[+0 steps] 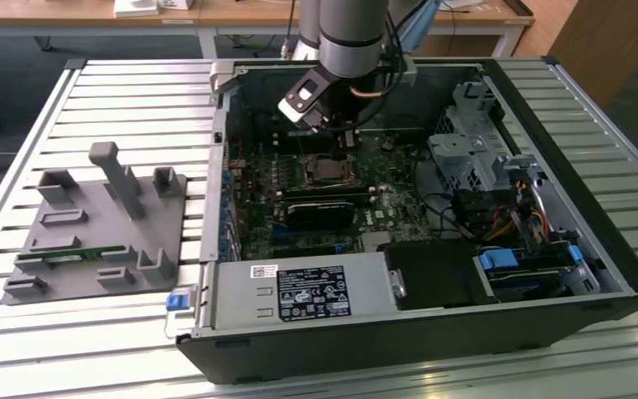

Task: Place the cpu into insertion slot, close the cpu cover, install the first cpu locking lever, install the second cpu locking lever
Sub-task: 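Close the cpu cover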

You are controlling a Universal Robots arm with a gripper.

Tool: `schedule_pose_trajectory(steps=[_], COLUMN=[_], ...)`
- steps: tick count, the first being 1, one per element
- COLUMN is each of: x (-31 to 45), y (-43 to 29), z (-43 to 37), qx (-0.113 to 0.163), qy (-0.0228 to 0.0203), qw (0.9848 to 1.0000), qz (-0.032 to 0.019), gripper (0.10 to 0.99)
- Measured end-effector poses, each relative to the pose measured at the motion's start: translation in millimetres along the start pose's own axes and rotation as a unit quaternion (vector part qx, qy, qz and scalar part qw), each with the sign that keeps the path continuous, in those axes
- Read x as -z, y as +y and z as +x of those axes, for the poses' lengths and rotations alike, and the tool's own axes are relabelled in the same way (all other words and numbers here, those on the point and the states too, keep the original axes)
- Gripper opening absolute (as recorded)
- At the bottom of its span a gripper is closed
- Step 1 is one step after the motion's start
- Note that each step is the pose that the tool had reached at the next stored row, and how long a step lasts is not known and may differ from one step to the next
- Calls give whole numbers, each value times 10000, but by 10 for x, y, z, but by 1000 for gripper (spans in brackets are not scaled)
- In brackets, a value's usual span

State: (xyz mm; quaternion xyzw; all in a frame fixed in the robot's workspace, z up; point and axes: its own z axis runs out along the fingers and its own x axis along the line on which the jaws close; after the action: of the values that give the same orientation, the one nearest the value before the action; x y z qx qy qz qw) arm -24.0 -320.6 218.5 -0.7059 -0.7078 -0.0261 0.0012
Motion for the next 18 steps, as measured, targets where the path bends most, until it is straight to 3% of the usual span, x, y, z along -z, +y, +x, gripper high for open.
schedule_pose_trajectory(steps=[4,9,15,18], x=[-21,-79,-92,-124], y=[-125,-160,-292,-316], z=[-1,-3,-3,-4], qx=[0,-1,-1,-1], qy=[0,-1,0,0], qw=[10000,10000,10000,10000], qz=[0,24,24,25], gripper=[106,106,106,106])
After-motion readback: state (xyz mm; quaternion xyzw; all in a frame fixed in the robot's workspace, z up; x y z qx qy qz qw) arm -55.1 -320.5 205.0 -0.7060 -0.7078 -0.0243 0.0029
